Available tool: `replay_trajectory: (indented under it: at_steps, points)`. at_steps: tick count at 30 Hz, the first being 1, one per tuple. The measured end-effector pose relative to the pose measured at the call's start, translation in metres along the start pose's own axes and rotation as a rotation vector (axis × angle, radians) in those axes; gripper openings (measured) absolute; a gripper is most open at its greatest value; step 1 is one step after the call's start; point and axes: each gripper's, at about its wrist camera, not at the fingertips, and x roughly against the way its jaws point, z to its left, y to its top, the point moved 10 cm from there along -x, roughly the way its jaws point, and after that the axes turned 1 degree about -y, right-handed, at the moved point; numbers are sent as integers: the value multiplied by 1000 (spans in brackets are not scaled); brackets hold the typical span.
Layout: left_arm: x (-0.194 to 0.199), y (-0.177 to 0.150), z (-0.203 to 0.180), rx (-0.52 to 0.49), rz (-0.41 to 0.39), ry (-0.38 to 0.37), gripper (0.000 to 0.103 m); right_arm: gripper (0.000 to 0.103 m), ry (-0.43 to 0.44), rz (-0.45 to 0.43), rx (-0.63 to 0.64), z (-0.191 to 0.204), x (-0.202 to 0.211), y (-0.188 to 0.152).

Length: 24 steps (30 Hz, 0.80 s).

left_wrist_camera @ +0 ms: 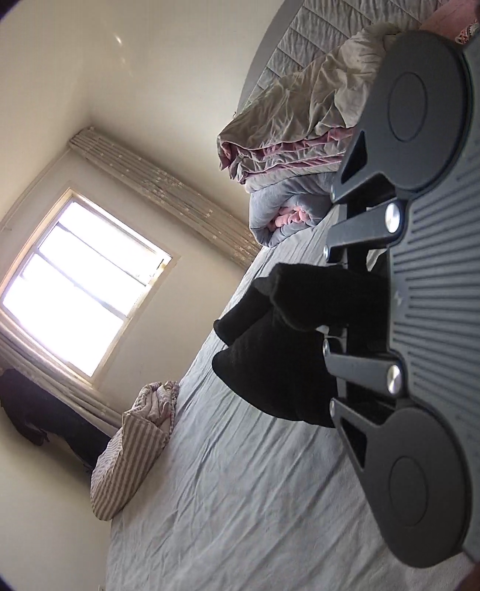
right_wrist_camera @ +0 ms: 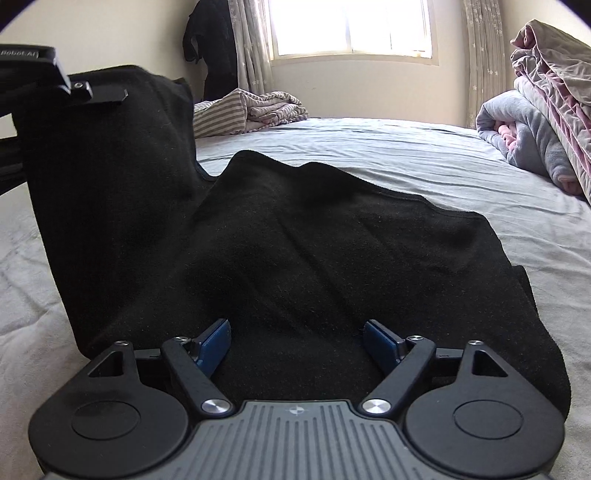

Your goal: Fold small clothes

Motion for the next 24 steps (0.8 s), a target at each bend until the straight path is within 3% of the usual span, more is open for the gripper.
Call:
replay_trajectory:
  at_steps: [7, 10, 14, 18, 21, 24]
  points:
    - [-31, -47, -71, -63, 95, -103, 14, 66, 179, -21, -409, -60, 22, 18]
    - [-37, -74, -82, -50, 159, -137, 14, 60, 246, -57, -623, -100, 34, 18]
    - [-48, -122, -81, -53, 284, -134, 14, 62, 348, -103, -835, -132, 43, 13]
    - [-55, -162, -78, -185, 360, -97, 14, 63, 441, -105, -944, -139, 40, 11]
    - [-43, -165, -88, -345, 355, -116, 19, 64, 418, -83, -929, -138, 36, 11]
    - [-23, -162, -103, -410, 385, -193, 44, 66, 412, -77, -929, -134, 34, 11]
